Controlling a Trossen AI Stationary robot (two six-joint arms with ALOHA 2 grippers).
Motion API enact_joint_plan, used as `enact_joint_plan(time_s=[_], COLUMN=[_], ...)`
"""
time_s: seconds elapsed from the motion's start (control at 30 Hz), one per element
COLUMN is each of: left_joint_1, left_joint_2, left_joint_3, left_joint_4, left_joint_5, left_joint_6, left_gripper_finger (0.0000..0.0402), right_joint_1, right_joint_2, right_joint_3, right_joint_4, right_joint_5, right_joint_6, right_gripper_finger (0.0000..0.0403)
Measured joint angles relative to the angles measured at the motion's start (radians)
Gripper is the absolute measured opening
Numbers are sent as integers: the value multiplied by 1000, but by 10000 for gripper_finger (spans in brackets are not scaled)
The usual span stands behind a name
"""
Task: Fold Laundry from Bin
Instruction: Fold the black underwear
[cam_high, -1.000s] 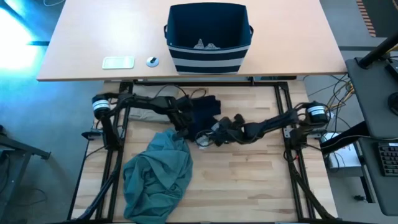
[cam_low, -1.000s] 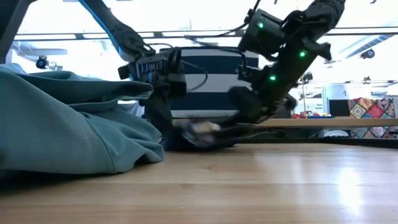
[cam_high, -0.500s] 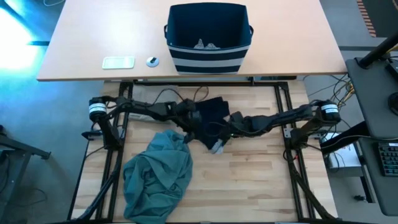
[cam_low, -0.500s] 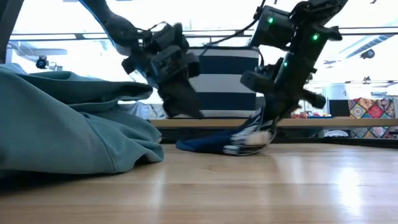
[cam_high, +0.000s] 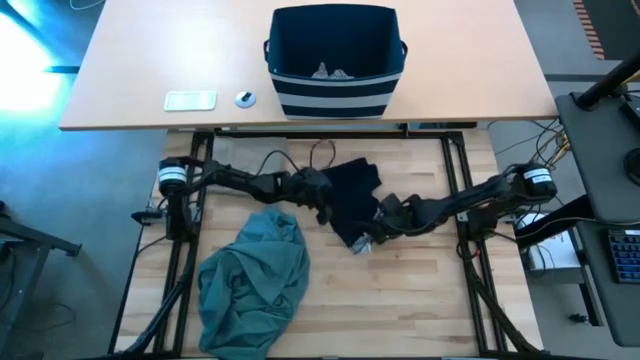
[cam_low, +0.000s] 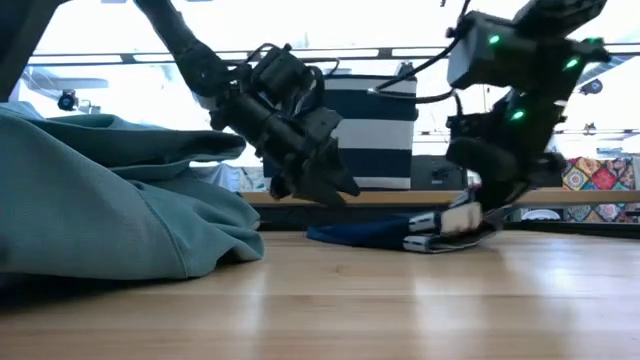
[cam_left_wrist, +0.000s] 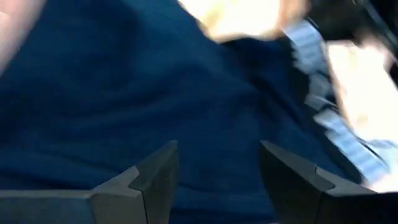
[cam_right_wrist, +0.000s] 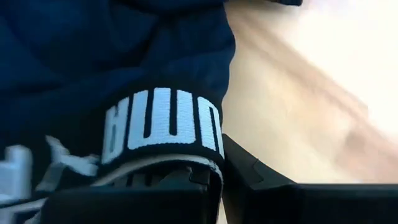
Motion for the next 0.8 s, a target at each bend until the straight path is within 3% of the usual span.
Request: enact_joint_plan(time_s=[0.2,0.27,0.47,0.67,0.8], left_joint_1=[78,79,14,8,19], left_joint_2=[58,114,338,486,476], left_joint_3=[94,166,460,748,764], left_joint_4=[-7,-40,-130,-560,-683], left_joint_5=[15,38,115,-137,-157], left_joint_6=[3,27,68,75,110], left_gripper_finger=[202,202,194,179,151], right_joint_1=[129,171,232,292,378], right_joint_2=[-39,-41,-50,-50,-50], right_joint_3=[1,0,8,1,-33], right_joint_4=[-98,-99,-110,-172,-172], right_joint_5=[-141,-202,-254,-264,-257], right_joint_6=[213,233,247,376,539], right_gripper_finger=[9,9,9,9,9])
